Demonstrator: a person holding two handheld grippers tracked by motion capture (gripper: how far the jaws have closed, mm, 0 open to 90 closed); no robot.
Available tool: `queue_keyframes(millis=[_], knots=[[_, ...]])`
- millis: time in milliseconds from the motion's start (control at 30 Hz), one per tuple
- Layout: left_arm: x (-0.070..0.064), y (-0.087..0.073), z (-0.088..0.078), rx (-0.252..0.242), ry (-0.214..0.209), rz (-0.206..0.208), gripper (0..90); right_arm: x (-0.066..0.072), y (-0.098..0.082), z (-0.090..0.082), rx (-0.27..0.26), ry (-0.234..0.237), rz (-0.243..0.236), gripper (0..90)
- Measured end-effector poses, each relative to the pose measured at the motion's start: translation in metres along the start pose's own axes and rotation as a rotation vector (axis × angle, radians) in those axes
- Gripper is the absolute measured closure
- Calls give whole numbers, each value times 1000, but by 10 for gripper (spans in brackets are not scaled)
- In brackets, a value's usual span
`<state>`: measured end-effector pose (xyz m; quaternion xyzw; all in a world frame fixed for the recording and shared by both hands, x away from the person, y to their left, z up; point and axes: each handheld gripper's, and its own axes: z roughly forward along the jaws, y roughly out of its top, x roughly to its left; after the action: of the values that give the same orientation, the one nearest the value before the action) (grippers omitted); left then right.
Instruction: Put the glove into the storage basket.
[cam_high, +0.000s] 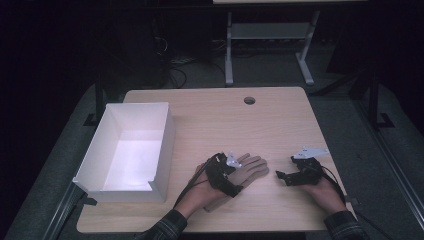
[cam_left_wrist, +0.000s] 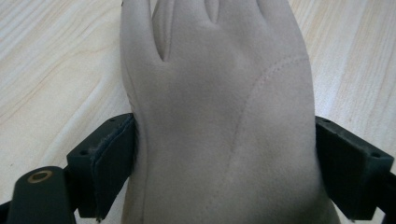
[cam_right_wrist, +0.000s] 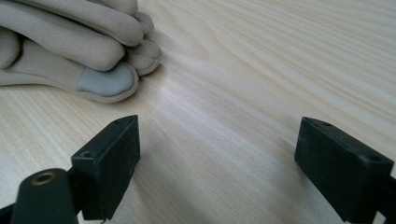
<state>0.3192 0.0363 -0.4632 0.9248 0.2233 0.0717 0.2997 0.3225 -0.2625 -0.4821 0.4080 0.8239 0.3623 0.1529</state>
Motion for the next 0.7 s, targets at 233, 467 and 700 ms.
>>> queue_keyframes(millis=[233, 467, 700], knots=[[1, -1, -5, -1, 9, -8, 271, 0, 0, 0, 1, -2, 1, 139], [7, -3, -10, -13, 13, 2, 612, 0, 0, 0, 1, -3, 1, 139], [11, -2, -13, -13, -17, -22, 658, 0, 0, 0, 1, -4, 1, 139]])
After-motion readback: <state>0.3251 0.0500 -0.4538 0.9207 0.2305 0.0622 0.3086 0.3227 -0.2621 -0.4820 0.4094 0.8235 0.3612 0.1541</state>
